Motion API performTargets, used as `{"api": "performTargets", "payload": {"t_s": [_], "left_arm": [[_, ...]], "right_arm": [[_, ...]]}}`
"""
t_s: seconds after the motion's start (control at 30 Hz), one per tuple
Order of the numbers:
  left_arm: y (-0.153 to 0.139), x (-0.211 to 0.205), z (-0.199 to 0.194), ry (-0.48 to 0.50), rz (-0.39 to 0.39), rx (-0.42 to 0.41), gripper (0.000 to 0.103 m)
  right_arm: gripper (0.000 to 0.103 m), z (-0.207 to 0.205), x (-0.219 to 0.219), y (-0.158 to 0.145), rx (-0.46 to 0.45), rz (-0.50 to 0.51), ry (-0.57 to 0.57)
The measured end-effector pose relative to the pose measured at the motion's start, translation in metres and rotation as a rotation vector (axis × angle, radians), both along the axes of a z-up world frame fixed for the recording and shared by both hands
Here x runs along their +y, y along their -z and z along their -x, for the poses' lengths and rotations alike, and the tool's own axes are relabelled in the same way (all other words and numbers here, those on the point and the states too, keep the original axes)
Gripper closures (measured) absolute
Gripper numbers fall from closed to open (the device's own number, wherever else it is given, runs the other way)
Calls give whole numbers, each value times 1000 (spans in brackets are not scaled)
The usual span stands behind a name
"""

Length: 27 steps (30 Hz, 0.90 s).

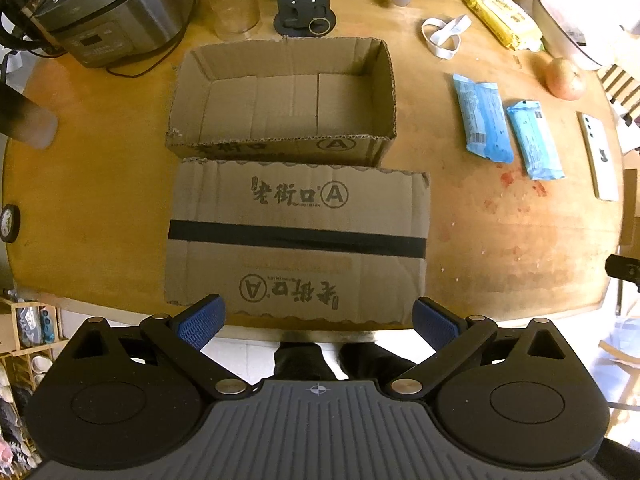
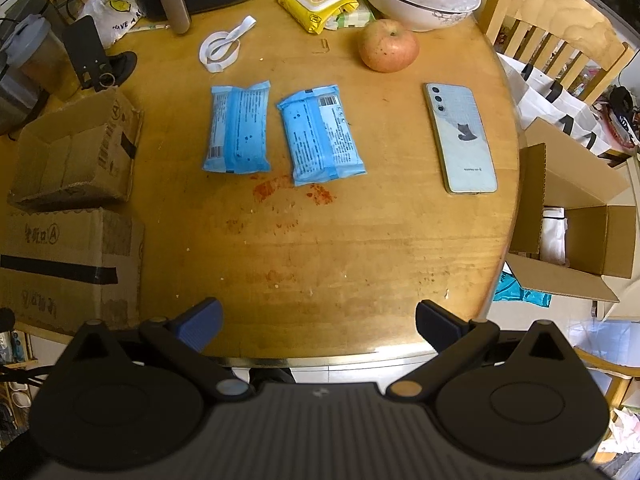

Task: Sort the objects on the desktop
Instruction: 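Lower the right tool toward the larger blue packet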

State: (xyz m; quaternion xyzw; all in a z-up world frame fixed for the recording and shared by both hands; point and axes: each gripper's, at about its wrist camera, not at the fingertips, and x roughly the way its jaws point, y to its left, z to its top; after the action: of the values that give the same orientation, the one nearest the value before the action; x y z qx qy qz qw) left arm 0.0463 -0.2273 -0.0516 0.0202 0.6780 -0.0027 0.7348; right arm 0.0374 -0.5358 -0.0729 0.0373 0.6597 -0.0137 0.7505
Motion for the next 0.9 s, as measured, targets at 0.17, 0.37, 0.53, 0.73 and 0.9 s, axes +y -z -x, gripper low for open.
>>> {"api": "performTargets", "payload": {"t_s": [0.17, 0.37, 0.53, 0.73, 0.9], "left_arm": [[0, 1, -6, -1, 8, 4, 0], [2, 2, -11, -1, 10, 8, 0], [2, 4, -14, -5, 10, 7, 0], [2, 6, -17, -11, 11, 6, 0], [2, 8, -18, -15, 13, 9, 0]], "right_arm": [[0, -7, 0, 3, 2, 0, -1], [0, -16, 1, 6, 4, 0, -3], [0, -23, 1, 8, 6, 0, -4], [0, -32, 1, 11, 6, 4, -10], [0, -42, 0, 12, 0, 12, -13]]}}
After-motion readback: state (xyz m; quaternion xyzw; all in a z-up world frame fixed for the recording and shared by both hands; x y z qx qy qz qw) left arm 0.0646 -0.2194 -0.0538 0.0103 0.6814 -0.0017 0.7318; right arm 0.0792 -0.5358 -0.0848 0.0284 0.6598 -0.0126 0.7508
